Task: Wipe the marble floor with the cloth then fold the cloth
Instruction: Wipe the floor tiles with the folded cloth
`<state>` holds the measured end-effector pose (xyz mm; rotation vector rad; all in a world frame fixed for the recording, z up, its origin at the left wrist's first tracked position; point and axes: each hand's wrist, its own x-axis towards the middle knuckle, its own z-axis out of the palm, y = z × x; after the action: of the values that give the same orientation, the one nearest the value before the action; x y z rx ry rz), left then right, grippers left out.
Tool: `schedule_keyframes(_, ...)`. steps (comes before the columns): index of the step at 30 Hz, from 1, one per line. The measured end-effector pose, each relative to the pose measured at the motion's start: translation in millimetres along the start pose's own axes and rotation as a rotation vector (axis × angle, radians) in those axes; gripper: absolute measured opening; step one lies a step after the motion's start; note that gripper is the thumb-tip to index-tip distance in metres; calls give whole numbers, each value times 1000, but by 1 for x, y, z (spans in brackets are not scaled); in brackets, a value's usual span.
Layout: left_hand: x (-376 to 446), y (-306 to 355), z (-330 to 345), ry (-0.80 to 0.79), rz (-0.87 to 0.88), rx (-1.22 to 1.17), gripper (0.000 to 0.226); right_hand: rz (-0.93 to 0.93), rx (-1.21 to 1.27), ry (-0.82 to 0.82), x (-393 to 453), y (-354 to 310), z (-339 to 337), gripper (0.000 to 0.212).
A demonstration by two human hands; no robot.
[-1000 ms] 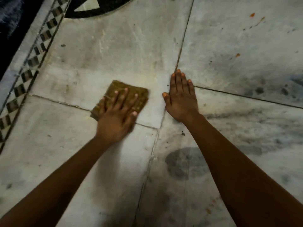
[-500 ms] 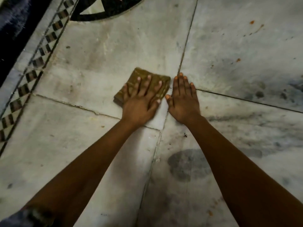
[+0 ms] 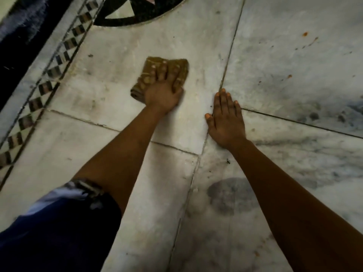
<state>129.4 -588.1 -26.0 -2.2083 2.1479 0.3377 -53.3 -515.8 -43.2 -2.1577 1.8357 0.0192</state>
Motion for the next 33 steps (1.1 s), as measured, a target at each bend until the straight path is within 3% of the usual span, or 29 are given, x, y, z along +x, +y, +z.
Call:
schedule_keyframes(4, -52, -1, 4, 38, 143, 42, 55, 0, 32, -85, 0, -1, -11, 64)
schedule_keyframes(7, -82, 2, -2, -52, 139, 144, 55, -54, 59, -163, -15, -1, -33, 63)
schedule_keyframes(10, -112, -2, -6, -98, 174, 168, 54, -78, 58, -77, -44, 2, -54, 62)
schedule_keyframes(12, -130, -8, -18, -51, 168, -21, 52, -74, 54, -27, -65, 4, -66, 61)
schedule_keyframes(15, -152, -10, -44, -30, 22, -521, 41, -49, 109, -16, -99, 5, -80, 61)
schedule_keyframes(18, -173, 9, -75, -116, -166, -1168, 27, -20, 219, 20, -134, 7, -97, 72)
schedule_keyframes(21, -193, 40, -102, -244, -228, -1527, 20, -21, 253, 36, -164, 13, -121, 62)
schedule_keyframes(28, -213, 110, -147, -499, -244, -1822, 24, -3, 460, 62, -210, 23, -191, 53)
schedule_keyframes(33, -229, 151, -166, -426, -20, -1807, 23, 79, 890, 163, -223, 12, -216, 51)
